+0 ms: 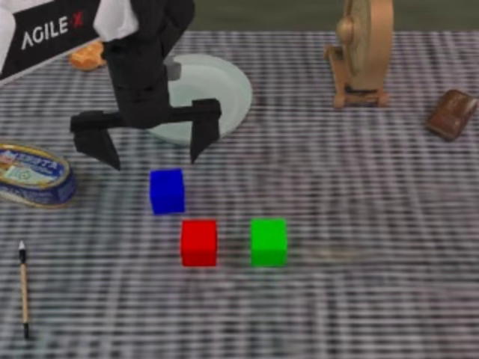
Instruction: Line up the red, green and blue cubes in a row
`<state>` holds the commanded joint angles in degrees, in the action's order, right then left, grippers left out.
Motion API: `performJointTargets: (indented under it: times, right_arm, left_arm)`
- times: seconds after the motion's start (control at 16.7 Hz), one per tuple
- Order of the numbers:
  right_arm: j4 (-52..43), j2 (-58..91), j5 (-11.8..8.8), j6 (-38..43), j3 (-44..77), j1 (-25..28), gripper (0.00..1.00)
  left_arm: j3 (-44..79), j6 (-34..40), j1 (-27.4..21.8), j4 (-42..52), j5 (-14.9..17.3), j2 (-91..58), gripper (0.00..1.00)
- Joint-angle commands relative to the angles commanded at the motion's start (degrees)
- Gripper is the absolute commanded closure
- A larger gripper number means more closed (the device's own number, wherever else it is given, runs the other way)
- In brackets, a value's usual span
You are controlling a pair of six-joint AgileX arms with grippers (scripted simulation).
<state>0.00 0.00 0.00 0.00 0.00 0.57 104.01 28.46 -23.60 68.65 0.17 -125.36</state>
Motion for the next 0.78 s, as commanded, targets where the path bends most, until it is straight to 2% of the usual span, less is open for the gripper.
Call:
performJointTargets:
  times: [0.36, 0.78]
  right_arm:
    - [0.0, 0.0, 0.0, 0.0, 0.0, 0.0, 0.0]
    - [0.0, 0.0, 0.0, 0.0, 0.0, 0.0, 0.0]
  left_arm:
    - [-0.7, -0.1, 0.2, -1.0, 0.0, -0.4, 0.0]
    - [-9.9, -0.2, 0.1, -14.8, 0.0, -4.7, 0.0]
